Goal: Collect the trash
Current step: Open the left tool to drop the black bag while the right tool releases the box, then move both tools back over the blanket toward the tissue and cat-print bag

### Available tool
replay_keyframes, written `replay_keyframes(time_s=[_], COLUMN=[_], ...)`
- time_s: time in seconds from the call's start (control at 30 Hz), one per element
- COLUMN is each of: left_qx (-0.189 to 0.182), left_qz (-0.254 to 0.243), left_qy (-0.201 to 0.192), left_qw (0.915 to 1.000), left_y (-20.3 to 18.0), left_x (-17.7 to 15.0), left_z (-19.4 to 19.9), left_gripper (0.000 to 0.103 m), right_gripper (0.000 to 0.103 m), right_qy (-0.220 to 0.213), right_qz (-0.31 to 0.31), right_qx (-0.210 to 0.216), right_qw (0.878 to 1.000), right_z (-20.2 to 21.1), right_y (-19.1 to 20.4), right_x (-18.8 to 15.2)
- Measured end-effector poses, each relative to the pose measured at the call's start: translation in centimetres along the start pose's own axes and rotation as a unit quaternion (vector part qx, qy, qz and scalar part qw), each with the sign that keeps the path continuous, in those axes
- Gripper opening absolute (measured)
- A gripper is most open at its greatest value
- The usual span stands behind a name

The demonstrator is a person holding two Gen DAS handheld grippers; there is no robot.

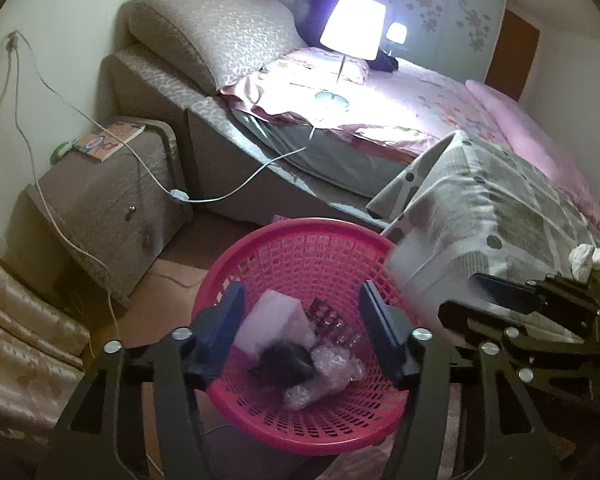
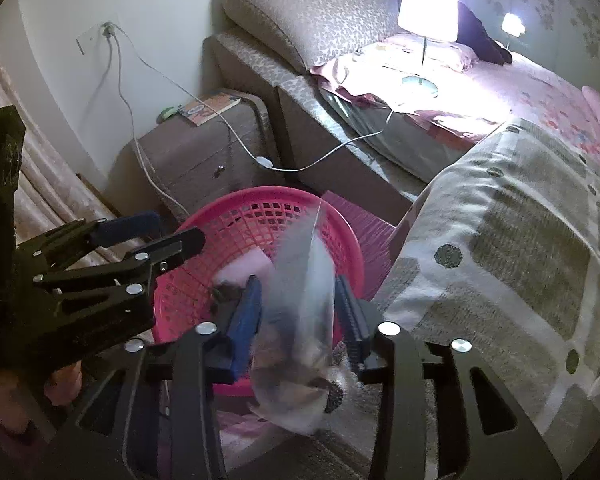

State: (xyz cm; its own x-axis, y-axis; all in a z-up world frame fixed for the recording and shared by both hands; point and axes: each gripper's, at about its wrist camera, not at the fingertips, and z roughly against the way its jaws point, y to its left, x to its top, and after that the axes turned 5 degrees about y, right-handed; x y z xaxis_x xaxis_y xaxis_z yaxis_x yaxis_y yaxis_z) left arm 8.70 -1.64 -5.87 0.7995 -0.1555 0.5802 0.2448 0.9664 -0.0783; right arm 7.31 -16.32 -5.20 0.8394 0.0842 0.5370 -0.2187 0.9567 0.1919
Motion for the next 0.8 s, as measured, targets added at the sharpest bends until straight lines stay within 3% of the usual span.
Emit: replay_keyframes(time_s=[0.17,0.8], left_qx=[0.002,0.002], left_qz=[0.009,-0.038], left_qy=[-0.006,-0.027], left_qw=[0.9999,0.9989], left_y=[0.3,-2.8], left_x=[0.2,-0.5], left_z=[0.3,1.5], left_gripper=[0.063,0.068], right_gripper=[0.056,0.066], right_qy=[-0.009,-0.068], right_qz=[-0.009,-0.057], right_qx=[0.001,-0.052], right_qw=[1.000,0.995], right_z=[0.6,6.1], right_y=[-0.3,-3.4], right_x=[-0.4,-4.6])
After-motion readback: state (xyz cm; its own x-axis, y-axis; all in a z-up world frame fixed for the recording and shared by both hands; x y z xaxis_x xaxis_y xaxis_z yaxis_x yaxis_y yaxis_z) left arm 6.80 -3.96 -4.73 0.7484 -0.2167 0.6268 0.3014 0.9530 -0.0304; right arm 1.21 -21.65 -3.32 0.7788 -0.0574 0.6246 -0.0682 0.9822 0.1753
